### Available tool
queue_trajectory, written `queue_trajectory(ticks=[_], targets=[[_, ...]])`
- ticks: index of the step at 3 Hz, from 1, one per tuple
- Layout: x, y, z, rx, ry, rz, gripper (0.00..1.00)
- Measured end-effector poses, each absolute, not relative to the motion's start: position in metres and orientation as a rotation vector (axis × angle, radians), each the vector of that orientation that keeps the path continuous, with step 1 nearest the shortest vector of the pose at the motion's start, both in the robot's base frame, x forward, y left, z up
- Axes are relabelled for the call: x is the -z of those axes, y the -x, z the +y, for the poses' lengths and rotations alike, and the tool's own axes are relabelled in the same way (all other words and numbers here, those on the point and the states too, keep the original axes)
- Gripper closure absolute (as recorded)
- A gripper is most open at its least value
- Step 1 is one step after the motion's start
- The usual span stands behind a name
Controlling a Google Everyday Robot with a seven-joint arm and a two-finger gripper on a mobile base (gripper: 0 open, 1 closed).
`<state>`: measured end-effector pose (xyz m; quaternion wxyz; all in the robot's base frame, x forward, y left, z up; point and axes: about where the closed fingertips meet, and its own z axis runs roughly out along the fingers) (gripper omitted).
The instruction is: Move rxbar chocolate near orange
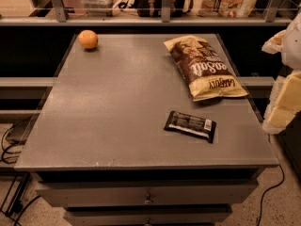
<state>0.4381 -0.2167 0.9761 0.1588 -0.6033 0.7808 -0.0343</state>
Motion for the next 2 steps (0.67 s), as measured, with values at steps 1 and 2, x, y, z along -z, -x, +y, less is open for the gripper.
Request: queue_trajectory(ticks=[1,2], targets=[[-0.9761,-0.4381,-0.2167,0.098,1.725,2.232,0.0],[-0.979,-0.4419,-0.2184,0.103,1.734,2.199,0.0]])
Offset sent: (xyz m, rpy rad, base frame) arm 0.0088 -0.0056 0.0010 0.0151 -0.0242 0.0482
